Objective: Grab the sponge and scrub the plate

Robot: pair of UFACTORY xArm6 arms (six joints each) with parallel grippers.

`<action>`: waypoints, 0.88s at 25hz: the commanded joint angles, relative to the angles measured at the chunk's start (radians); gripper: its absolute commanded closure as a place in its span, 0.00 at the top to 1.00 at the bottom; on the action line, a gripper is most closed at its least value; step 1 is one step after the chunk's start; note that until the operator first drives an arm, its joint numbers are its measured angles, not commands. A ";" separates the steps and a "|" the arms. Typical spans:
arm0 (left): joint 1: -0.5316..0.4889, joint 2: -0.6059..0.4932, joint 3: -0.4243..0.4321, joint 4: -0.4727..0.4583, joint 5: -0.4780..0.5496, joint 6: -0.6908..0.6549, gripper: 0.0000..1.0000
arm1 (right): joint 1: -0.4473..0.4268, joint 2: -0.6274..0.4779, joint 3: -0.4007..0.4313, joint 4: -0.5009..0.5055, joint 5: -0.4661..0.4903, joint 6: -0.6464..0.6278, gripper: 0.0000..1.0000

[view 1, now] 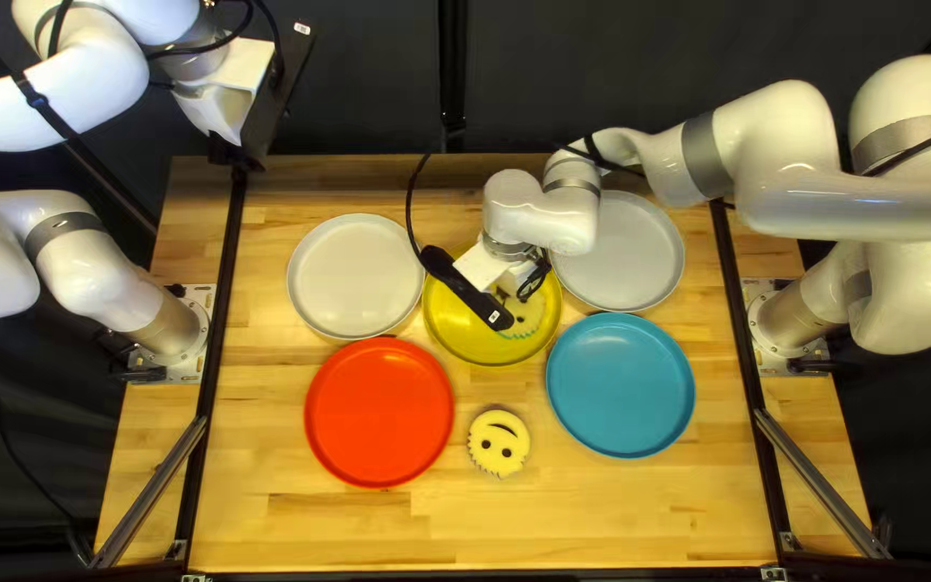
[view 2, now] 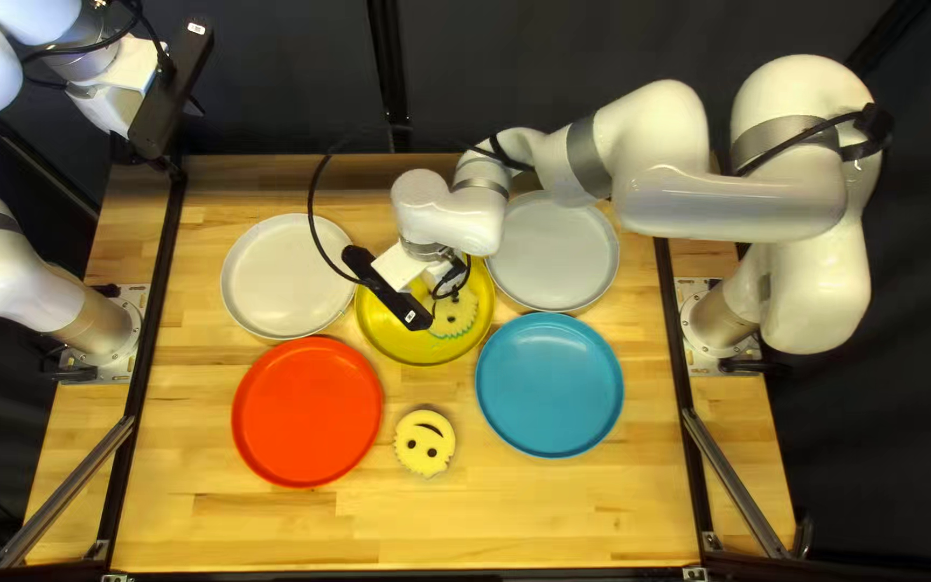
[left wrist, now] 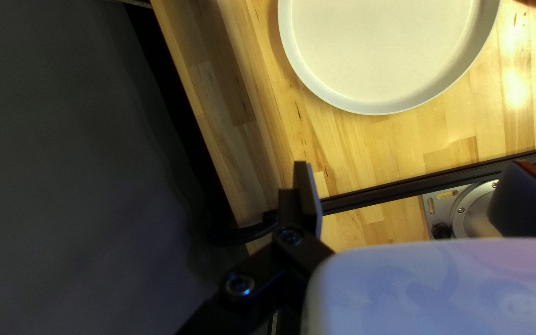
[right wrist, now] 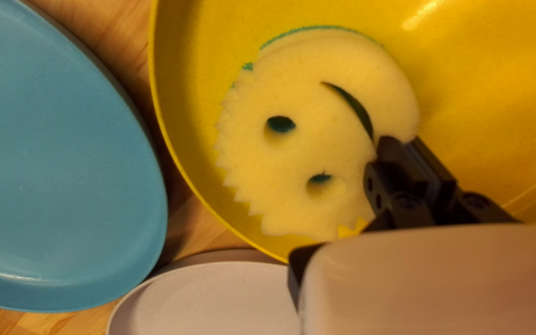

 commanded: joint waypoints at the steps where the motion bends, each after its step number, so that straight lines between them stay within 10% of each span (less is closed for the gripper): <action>1: 0.000 0.000 0.000 0.000 0.000 0.000 1.00 | -0.014 0.095 -0.146 -0.002 0.037 -0.028 0.00; 8: 0.000 0.000 0.000 0.000 0.000 0.000 1.00 | -0.017 0.177 -0.259 0.005 0.064 -0.061 0.00; 22: 0.000 0.000 0.000 0.000 0.000 0.000 1.00 | -0.042 -0.059 0.106 0.000 -0.012 -0.071 0.00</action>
